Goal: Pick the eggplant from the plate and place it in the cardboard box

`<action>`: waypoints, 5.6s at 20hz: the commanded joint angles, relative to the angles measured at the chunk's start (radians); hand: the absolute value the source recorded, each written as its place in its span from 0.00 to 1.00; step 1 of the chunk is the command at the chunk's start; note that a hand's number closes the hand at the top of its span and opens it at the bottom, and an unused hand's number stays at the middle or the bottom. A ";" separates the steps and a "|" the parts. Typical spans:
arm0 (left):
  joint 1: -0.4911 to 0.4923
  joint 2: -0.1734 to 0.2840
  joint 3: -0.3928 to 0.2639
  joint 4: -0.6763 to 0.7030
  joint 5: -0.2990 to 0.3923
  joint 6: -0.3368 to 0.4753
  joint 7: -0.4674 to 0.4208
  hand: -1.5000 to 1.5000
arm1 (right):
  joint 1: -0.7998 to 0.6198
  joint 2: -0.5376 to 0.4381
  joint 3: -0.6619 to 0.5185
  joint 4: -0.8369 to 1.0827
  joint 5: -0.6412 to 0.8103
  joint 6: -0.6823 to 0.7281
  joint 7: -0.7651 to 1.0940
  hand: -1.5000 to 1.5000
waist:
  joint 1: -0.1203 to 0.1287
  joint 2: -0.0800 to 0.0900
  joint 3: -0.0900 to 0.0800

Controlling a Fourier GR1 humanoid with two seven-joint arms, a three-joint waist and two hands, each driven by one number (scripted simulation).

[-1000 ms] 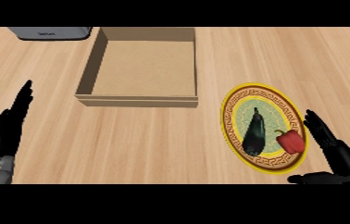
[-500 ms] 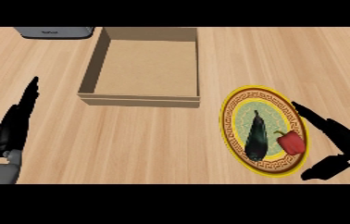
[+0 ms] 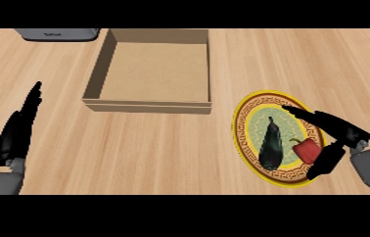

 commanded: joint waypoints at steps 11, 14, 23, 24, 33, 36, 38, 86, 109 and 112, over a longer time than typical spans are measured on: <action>0.032 -0.074 0.086 -0.004 -0.088 -0.057 -0.013 0.50 | -0.016 0.110 -0.070 0.017 0.175 0.079 0.050 0.00 | -0.008 -0.002 0.000; -0.005 -0.086 0.080 0.018 -0.110 -0.059 -0.010 0.50 | 0.019 0.165 -0.052 0.056 0.219 0.002 -0.037 0.00 | -0.009 -0.001 0.000; 0.022 -0.132 0.076 -0.092 -0.165 -0.044 0.052 0.50 | -0.071 0.247 -0.120 -0.031 0.170 0.092 0.066 0.00 | -0.005 -0.002 0.001; -0.005 -0.052 0.167 -0.041 -0.093 -0.151 0.026 0.50 | 0.008 0.196 -0.139 -0.135 0.152 0.150 0.060 0.00 | -0.011 -0.002 0.000; 0.077 -0.131 0.141 -0.089 -0.161 -0.110 -0.010 0.50 | 0.011 0.288 -0.095 -0.179 0.219 0.192 0.266 0.00 | -0.005 -0.002 0.000; 0.004 -0.102 0.179 -0.038 -0.142 -0.151 0.011 0.50 | 0.032 0.298 -0.073 -0.159 0.263 0.190 0.259 0.00 | -0.008 -0.002 0.000; 0.056 -0.119 0.160 -0.122 -0.161 -0.148 0.050 0.50 | 0.049 0.320 -0.056 -0.110 0.313 0.127 0.199 0.00 | -0.005 -0.002 0.001; -0.080 -0.141 0.177 0.020 -0.183 -0.189 -0.007 0.50 | -0.698 0.617 0.228 -0.193 1.053 -0.680 1.421 1.00 | 0.055 0.014 -0.002; -0.137 -0.185 0.131 0.024 -0.226 -0.159 -0.016 0.50 | -0.916 0.617 -0.178 0.535 0.833 -1.154 1.161 0.00 | 0.118 0.045 -0.001; -0.114 -0.179 0.132 0.002 -0.212 -0.182 -0.004 0.50 | -0.946 0.617 -0.238 0.609 0.799 -1.189 1.101 0.00 | 0.129 0.044 0.000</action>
